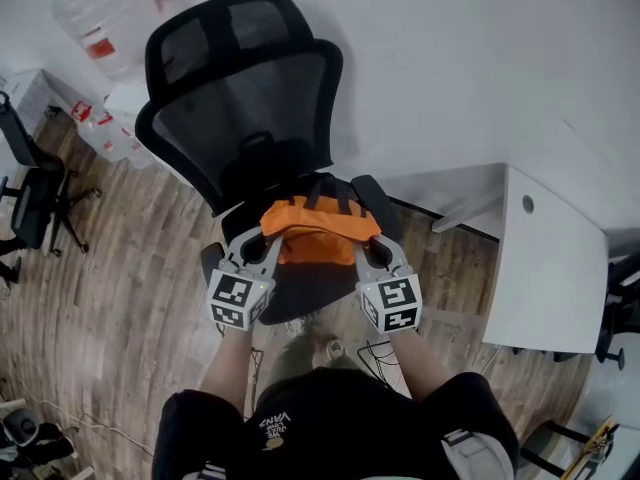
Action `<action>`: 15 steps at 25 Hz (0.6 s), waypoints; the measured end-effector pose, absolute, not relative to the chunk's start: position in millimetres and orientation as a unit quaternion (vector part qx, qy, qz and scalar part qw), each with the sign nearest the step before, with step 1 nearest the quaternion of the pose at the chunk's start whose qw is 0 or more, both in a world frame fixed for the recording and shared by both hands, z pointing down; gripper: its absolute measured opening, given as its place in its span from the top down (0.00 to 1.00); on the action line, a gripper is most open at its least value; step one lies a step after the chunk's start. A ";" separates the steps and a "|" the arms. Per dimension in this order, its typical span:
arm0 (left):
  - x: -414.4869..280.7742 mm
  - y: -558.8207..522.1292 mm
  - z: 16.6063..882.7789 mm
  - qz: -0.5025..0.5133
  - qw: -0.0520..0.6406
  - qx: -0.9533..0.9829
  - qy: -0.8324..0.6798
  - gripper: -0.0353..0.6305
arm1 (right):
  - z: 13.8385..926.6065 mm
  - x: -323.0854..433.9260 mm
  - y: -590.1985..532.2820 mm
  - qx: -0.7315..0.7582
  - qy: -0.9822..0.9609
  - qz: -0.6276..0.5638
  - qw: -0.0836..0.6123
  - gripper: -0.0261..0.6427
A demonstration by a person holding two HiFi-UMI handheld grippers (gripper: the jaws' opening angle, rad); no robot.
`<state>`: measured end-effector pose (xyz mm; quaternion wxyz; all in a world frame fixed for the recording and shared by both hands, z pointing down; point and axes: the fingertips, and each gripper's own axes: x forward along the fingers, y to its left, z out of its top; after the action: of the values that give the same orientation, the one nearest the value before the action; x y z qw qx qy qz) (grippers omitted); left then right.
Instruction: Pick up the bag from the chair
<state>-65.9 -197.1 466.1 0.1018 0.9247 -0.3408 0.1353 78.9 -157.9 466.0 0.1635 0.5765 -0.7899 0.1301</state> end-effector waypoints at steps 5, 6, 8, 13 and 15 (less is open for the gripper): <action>-65.5 -189.9 441.2 0.126 0.082 0.928 -0.341 0.88 | 441.1 80.0 -151.8 0.581 -0.792 0.115 0.152 0.94; -65.4 -188.1 437.4 0.125 0.078 0.928 -0.341 0.88 | 436.8 80.3 -150.0 0.582 -0.792 0.112 0.150 0.94; -65.2 -184.9 428.7 0.123 0.073 0.929 -0.340 0.88 | 428.5 80.4 -147.6 0.583 -0.792 0.104 0.147 0.94; -64.4 -178.2 406.0 0.116 0.059 0.930 -0.344 0.88 | 407.1 80.7 -140.5 0.583 -0.796 0.090 0.138 0.94; -63.2 -174.2 395.5 0.111 0.053 0.930 -0.346 0.88 | 397.3 81.5 -135.8 0.583 -0.797 0.085 0.136 0.94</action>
<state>-63.2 -174.2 395.5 0.0533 0.9303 -0.3457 0.1107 81.5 -135.8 397.3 0.1361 0.5826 -0.7967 0.0854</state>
